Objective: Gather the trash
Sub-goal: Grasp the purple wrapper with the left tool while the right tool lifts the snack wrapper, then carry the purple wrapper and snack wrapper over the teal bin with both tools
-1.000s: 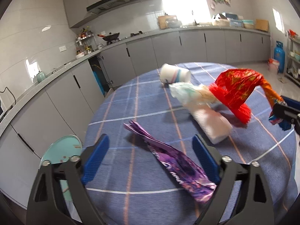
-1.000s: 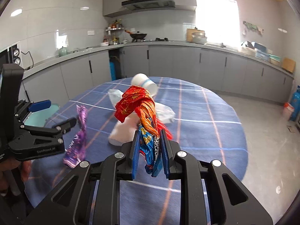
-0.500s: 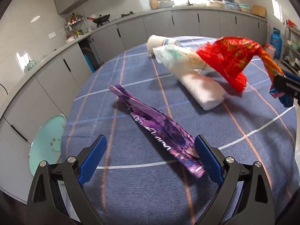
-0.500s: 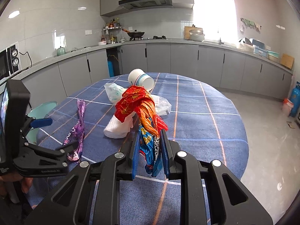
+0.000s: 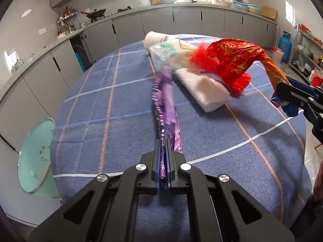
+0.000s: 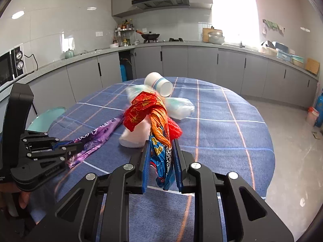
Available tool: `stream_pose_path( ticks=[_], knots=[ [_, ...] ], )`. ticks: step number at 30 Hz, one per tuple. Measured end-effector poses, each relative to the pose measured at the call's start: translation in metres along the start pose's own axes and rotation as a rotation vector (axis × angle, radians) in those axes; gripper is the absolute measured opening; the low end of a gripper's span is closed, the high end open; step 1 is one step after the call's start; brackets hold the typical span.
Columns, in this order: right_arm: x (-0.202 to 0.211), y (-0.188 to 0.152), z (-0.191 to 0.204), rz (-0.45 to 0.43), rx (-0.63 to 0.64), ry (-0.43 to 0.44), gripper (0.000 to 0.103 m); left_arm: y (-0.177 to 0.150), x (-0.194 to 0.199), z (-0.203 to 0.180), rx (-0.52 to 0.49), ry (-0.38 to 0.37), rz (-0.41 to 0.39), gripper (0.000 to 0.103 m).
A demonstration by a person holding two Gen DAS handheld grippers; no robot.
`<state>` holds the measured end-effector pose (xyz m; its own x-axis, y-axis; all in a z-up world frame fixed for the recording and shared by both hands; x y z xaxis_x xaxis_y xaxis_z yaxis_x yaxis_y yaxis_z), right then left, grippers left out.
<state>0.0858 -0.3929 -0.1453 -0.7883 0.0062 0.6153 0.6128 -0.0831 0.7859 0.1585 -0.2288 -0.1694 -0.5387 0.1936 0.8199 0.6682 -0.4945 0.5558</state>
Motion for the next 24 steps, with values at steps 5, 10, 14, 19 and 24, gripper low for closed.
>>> stream_pose_path(
  ticks=[5,10,14,19,24],
  knots=[
    [0.002,-0.001,0.007,-0.007,0.016,0.014,0.022,-0.002,0.010,0.010,0.006,0.028,-0.026,0.004],
    [0.002,0.000,0.014,-0.010,0.026,0.021,0.022,-0.006,0.021,0.022,0.018,0.086,-0.048,0.004],
    [-0.002,0.002,0.019,-0.004,0.036,0.027,0.022,-0.006,0.028,0.038,0.042,0.118,-0.061,0.003],
    [-0.006,0.005,0.026,-0.002,0.051,0.039,0.022,-0.007,0.033,0.054,0.066,0.144,-0.071,0.004],
    [-0.007,0.011,0.033,-0.012,0.060,0.050,0.022,-0.007,0.037,0.064,0.077,0.157,-0.082,0.003]
  ],
)
Point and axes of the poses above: each gripper's, at about its wrist camera, not at the fingertips, and x roughly against the way its jaws point, z to its left, y to its top, the point moved 1 cm from there along -x, roughly the way its jaws point, and after that the axes turned 8 degrees about z, right-handed, at the moved point
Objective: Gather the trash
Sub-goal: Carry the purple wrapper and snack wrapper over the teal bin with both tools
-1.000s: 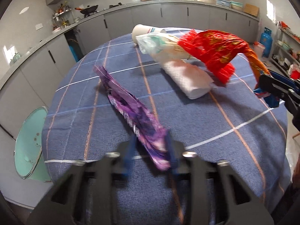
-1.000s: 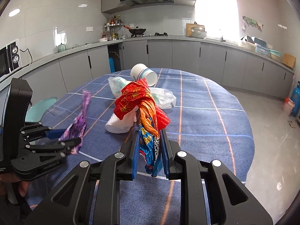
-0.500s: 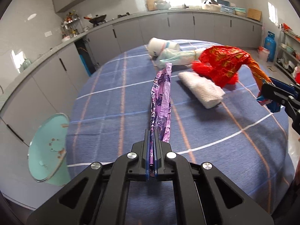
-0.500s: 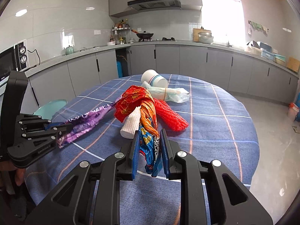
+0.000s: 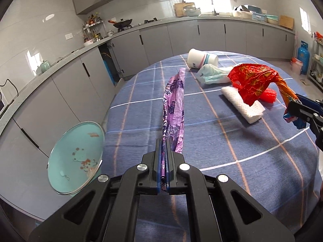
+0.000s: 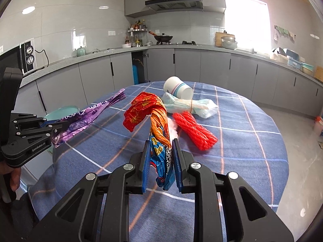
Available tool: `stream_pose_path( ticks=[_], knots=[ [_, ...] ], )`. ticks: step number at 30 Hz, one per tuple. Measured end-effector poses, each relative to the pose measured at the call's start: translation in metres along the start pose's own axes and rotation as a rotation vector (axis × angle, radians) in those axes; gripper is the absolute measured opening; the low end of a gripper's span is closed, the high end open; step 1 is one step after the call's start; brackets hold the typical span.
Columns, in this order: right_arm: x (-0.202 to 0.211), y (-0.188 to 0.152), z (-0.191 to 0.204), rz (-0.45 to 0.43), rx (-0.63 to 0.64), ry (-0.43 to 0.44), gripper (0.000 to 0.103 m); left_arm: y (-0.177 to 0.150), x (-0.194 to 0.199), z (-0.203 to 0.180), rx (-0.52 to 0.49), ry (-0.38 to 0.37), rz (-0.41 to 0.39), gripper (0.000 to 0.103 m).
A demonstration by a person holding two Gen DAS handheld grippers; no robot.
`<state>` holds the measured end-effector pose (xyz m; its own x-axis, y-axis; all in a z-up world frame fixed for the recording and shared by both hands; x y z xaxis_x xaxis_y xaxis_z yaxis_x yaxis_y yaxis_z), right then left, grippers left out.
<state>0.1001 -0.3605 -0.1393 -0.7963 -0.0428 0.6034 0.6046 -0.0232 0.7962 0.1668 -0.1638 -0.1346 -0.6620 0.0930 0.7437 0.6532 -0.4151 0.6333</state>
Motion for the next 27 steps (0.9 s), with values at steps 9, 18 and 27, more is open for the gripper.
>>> stream_pose_path(
  ticks=[9,18,27],
  knots=[
    [-0.006,0.015,0.017,-0.011,0.012,0.035,0.022,0.003,0.009,0.027,0.041,0.045,-0.028,0.003],
    [-0.014,0.036,0.039,-0.021,0.030,0.072,0.022,0.004,0.014,0.053,0.063,0.088,-0.042,0.003],
    [-0.030,0.058,0.060,-0.016,0.031,0.115,0.022,0.005,0.022,0.085,0.099,0.125,-0.073,0.003]
  ],
)
Point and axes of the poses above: each gripper's, at about its wrist camera, not at the fingertips, and x roughly against the way its jaws point, z to its left, y to its top, the point moved 1 cm from there along -x, roughly the way its jaws point, and after that the axes turned 8 degrees about z, right-handed, at the moved point
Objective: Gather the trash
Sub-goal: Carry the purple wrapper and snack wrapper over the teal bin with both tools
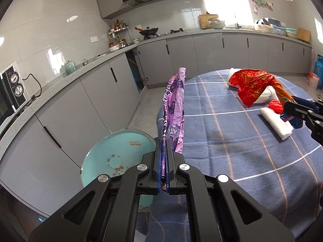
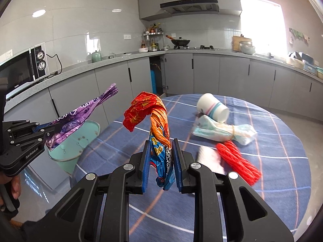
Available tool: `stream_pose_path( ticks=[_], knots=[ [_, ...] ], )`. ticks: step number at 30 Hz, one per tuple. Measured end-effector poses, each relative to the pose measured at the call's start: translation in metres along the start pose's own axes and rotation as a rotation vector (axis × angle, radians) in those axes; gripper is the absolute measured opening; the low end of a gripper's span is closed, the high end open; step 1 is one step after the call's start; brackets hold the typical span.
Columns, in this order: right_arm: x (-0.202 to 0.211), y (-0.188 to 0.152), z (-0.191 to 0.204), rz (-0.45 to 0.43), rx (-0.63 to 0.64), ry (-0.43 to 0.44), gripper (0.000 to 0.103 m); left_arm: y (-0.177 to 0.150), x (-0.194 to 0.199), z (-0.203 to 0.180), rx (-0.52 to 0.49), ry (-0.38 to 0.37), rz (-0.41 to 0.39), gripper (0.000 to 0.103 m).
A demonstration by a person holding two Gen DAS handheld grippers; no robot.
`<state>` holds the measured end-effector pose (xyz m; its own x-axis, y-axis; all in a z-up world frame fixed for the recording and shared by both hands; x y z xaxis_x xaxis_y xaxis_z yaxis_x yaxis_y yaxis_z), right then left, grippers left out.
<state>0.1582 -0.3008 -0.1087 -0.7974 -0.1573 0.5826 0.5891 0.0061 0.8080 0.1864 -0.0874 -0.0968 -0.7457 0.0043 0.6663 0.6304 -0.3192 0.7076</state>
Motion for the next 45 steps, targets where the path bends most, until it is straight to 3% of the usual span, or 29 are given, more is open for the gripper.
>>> stream_pose_path(
  ticks=[18,45],
  knots=[
    [-0.035,0.044,0.059,-0.001,0.069,0.090,0.022,-0.005,-0.005,0.056,0.089,0.074,-0.022,0.004],
    [-0.085,0.067,0.127,0.032,0.157,0.167,0.022,-0.013,-0.030,0.128,0.207,0.198,-0.007,0.004]
  ],
)
Point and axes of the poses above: each gripper's, at about its wrist camera, not at the fingertips, and x roughly against the way its jaws point, z to its left, y to its top, the point moved 1 cm from there along -x, roughly the way its jaws point, and after that the axes turned 8 degrees about z, right-handed, at the moved point
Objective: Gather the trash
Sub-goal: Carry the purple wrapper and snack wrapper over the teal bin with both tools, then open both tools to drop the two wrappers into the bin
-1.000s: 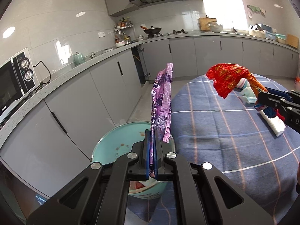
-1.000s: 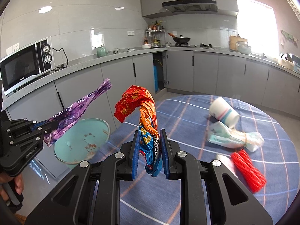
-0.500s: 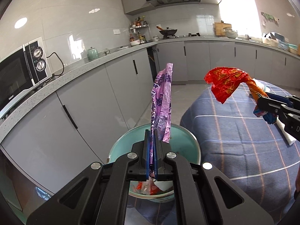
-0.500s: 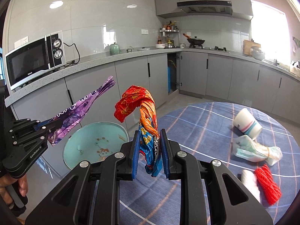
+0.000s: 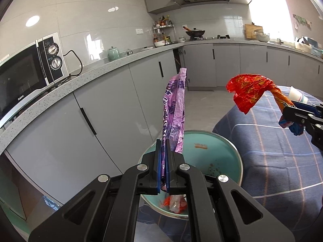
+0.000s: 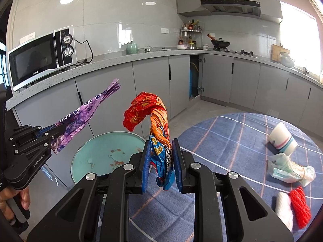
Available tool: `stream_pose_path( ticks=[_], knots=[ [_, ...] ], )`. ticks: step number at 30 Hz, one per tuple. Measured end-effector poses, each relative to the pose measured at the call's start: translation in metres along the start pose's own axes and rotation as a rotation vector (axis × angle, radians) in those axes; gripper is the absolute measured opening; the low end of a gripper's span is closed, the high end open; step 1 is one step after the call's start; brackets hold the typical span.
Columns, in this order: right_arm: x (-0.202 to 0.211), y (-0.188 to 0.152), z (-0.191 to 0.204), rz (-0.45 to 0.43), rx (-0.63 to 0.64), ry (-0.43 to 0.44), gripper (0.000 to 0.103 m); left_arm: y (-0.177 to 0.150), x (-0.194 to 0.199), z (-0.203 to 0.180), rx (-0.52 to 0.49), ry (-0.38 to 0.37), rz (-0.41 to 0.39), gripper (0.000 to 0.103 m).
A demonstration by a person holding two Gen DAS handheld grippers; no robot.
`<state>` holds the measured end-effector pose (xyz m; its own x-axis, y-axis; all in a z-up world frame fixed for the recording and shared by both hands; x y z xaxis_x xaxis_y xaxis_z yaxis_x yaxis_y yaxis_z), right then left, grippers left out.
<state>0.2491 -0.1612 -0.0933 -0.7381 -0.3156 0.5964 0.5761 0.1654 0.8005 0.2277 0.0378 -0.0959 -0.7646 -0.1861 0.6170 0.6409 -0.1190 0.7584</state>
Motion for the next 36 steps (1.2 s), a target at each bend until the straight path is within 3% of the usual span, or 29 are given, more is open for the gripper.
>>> stream_pose_path(
  ticks=[13,36],
  knots=[
    [-0.036,0.010,0.010,0.024,0.011,0.005,0.022,0.000,-0.022,0.012,0.007,0.046,0.014,0.004],
    [-0.068,0.014,0.024,0.074,0.039,0.033,0.023,-0.002,-0.029,0.008,0.003,0.021,0.027,0.006]
  ],
)
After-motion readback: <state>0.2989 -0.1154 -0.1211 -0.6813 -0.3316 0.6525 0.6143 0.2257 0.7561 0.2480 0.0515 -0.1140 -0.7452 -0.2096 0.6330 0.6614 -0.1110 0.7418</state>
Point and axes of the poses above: each gripper's, at about its wrist camera, not at the fingertips, and x roughly against the way its jaws point, z to its left, y to its top, the point moved 1 cm from there along -x, roughly the way its jaws point, and after that the axes turned 8 degrees about z, right-handed, at the moved point
